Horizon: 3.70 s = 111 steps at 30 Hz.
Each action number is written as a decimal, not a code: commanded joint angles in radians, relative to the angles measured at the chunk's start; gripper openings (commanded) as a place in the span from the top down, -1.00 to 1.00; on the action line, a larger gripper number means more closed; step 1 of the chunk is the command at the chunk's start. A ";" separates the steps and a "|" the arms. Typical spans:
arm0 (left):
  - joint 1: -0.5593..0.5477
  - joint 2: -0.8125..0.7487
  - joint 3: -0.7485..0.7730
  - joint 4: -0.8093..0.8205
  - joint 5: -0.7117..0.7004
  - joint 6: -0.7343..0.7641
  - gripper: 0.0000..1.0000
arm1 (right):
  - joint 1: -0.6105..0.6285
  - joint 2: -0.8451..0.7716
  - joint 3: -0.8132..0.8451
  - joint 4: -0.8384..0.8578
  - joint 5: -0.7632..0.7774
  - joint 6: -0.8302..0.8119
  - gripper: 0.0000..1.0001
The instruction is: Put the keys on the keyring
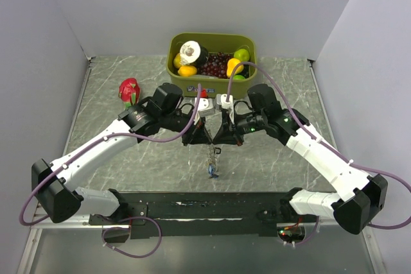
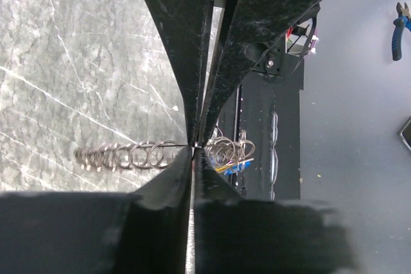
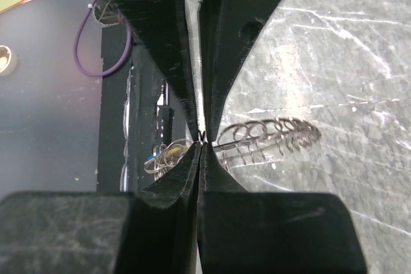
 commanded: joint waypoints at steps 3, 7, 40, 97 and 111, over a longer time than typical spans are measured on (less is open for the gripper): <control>-0.058 0.060 0.007 0.041 -0.039 -0.009 0.98 | 0.031 -0.034 0.019 0.145 -0.064 0.007 1.00; -0.060 0.034 -0.033 0.147 -0.079 -0.050 0.98 | 0.031 -0.053 0.004 0.178 -0.052 0.032 1.00; -0.058 -0.382 -0.545 1.039 -0.292 -0.384 0.98 | -0.015 -0.304 -0.263 0.427 0.097 0.184 -0.19; -0.058 -0.355 -0.557 1.105 -0.300 -0.421 0.98 | -0.016 -0.280 -0.418 0.671 0.079 0.354 1.00; -0.058 -0.353 -0.560 1.082 -0.297 -0.417 0.98 | -0.015 -0.502 -0.435 0.631 0.223 0.320 -0.21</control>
